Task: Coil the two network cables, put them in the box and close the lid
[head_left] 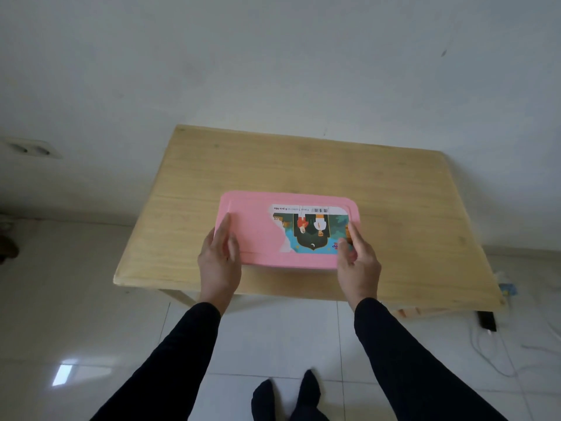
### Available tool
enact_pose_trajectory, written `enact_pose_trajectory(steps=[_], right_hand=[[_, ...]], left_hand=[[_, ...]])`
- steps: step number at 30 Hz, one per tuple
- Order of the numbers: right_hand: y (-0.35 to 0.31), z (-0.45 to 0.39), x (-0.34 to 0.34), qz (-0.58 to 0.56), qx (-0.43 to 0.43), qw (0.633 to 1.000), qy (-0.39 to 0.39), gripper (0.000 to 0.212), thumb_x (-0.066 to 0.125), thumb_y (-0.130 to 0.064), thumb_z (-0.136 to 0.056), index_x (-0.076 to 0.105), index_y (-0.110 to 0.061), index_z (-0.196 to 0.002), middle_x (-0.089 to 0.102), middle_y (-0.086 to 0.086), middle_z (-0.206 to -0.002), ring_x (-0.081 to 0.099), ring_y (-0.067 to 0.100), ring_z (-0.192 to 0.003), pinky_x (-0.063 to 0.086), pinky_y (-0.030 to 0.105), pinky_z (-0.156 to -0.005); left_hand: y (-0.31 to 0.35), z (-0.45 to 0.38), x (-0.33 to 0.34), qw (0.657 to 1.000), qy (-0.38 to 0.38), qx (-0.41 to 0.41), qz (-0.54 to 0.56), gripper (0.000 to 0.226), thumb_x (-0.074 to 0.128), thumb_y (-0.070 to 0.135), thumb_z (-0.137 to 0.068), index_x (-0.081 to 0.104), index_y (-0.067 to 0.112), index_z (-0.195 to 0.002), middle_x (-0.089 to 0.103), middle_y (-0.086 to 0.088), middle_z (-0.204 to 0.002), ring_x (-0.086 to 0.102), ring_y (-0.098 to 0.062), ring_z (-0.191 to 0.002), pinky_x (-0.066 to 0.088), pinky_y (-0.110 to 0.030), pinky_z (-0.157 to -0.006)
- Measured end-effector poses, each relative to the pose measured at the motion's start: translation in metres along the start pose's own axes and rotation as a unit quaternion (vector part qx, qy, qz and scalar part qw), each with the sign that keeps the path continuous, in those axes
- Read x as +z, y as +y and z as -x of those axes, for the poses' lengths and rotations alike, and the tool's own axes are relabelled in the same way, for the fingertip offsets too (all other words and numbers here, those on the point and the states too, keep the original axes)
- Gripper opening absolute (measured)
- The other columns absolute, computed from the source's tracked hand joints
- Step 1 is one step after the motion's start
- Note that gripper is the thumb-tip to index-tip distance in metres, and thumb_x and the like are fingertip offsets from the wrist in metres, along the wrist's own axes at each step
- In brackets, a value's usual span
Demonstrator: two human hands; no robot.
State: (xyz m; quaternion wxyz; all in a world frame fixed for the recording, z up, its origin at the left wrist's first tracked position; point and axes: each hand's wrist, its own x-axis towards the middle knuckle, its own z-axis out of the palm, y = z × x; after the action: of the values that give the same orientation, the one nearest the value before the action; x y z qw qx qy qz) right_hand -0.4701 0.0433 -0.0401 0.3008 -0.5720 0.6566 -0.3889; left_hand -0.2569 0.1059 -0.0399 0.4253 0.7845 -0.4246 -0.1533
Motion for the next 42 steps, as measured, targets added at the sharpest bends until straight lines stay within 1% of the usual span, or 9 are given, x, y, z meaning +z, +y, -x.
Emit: enact_pose_trajectory(steps=[3, 8, 13, 20, 22, 26, 34, 39, 42], right_hand=[[-0.005, -0.017, 0.006, 0.009, -0.008, 1.0, -0.003, 0.039, 0.053, -0.024, -0.09, 0.053, -0.026, -0.13, 0.062, 0.012, -0.105, 0.055, 0.019, -0.086, 0.038, 0.02, -0.086], [-0.016, -0.066, 0.02, 0.018, -0.019, 1.0, 0.001, 0.04, 0.052, -0.022, -0.091, 0.051, -0.024, -0.131, 0.062, 0.012, -0.103, 0.05, 0.016, -0.085, 0.031, 0.011, -0.08], [-0.026, -0.131, 0.037, 0.02, -0.033, 0.999, 0.0, 0.041, 0.052, -0.021, -0.091, 0.05, -0.024, -0.132, 0.063, 0.013, -0.105, 0.056, 0.022, -0.092, 0.035, 0.016, -0.086], [-0.028, -0.213, 0.068, 0.031, -0.033, 0.999, -0.019, 0.041, 0.052, -0.021, -0.091, 0.05, -0.025, -0.132, 0.063, 0.013, -0.103, 0.053, 0.017, -0.087, 0.035, 0.016, -0.085], [-0.029, -0.227, 0.075, 0.033, -0.039, 0.999, -0.015, 0.041, 0.053, -0.021, -0.091, 0.051, -0.023, -0.131, 0.063, 0.014, -0.103, 0.055, 0.021, -0.088, 0.036, 0.018, -0.085], [-0.032, -0.241, 0.08, 0.035, -0.039, 0.998, -0.017, 0.041, 0.053, -0.019, -0.091, 0.051, -0.022, -0.131, 0.062, 0.015, -0.104, 0.058, 0.026, -0.092, 0.036, 0.019, -0.087], [-0.035, -0.248, 0.089, 0.051, -0.035, 0.998, -0.001, 0.04, 0.054, -0.017, -0.091, 0.051, -0.02, -0.131, 0.06, 0.017, -0.104, 0.049, 0.016, -0.083, 0.031, 0.01, -0.079], [-0.038, -0.246, 0.086, 0.068, -0.004, 0.997, -0.039, 0.042, 0.049, -0.023, -0.092, 0.047, -0.026, -0.134, 0.06, 0.015, -0.113, 0.055, 0.025, -0.102, 0.036, 0.024, -0.09], [-0.042, -0.247, 0.079, 0.071, -0.015, 0.996, -0.059, 0.049, 0.037, -0.04, -0.09, 0.037, -0.032, -0.138, 0.054, 0.015, -0.122, 0.048, 0.027, -0.116, 0.039, 0.034, -0.097]], left_hand=[[0.005, -0.021, 0.005, 1.0, 0.001, -0.003, 0.0, 0.041, 0.041, 0.013, -0.096, 0.047, 0.017, -0.137, 0.058, -0.018, -0.118, 0.055, -0.03, -0.103, 0.029, -0.013, -0.079], [0.019, -0.071, 0.022, 1.0, 0.01, 0.013, 0.007, 0.04, 0.04, 0.016, -0.097, 0.047, 0.017, -0.137, 0.058, -0.016, -0.118, 0.055, -0.028, -0.103, 0.029, -0.012, -0.081], [0.032, -0.128, 0.052, 1.0, 0.022, 0.015, 0.016, 0.04, 0.041, 0.017, -0.097, 0.048, 0.018, -0.136, 0.058, -0.015, -0.116, 0.055, -0.027, -0.102, 0.029, -0.011, -0.08], [0.037, -0.196, 0.096, 1.0, 0.023, 0.0, 0.004, 0.04, 0.041, 0.017, -0.097, 0.047, 0.018, -0.136, 0.059, -0.015, -0.115, 0.056, -0.027, -0.102, 0.03, -0.013, -0.081], [0.037, -0.211, 0.103, 1.0, 0.027, -0.002, 0.0, 0.039, 0.041, 0.019, -0.097, 0.048, 0.018, -0.136, 0.059, -0.016, -0.116, 0.056, -0.028, -0.103, 0.03, -0.013, -0.081], [0.038, -0.227, 0.111, 1.0, 0.025, -0.005, -0.01, 0.039, 0.042, 0.017, -0.096, 0.049, 0.015, -0.135, 0.058, -0.02, -0.118, 0.056, -0.034, -0.105, 0.037, -0.025, -0.087], [0.039, -0.244, 0.109, 1.0, -0.014, -0.004, 0.02, 0.042, 0.037, 0.013, -0.097, 0.044, 0.018, -0.138, 0.049, -0.018, -0.131, 0.05, -0.028, -0.115, 0.029, -0.015, -0.09], [0.038, -0.246, 0.093, 0.992, -0.126, 0.02, -0.007, 0.046, 0.035, 0.022, -0.099, 0.028, 0.021, -0.145, 0.036, -0.019, -0.14, 0.042, -0.029, -0.123, 0.028, -0.019, -0.094], [0.037, -0.244, 0.083, 0.994, -0.104, 0.038, -0.016, 0.051, 0.034, 0.032, -0.098, 0.022, 0.021, -0.146, 0.023, -0.021, -0.147, 0.031, -0.032, -0.132, 0.029, -0.035, -0.106]])
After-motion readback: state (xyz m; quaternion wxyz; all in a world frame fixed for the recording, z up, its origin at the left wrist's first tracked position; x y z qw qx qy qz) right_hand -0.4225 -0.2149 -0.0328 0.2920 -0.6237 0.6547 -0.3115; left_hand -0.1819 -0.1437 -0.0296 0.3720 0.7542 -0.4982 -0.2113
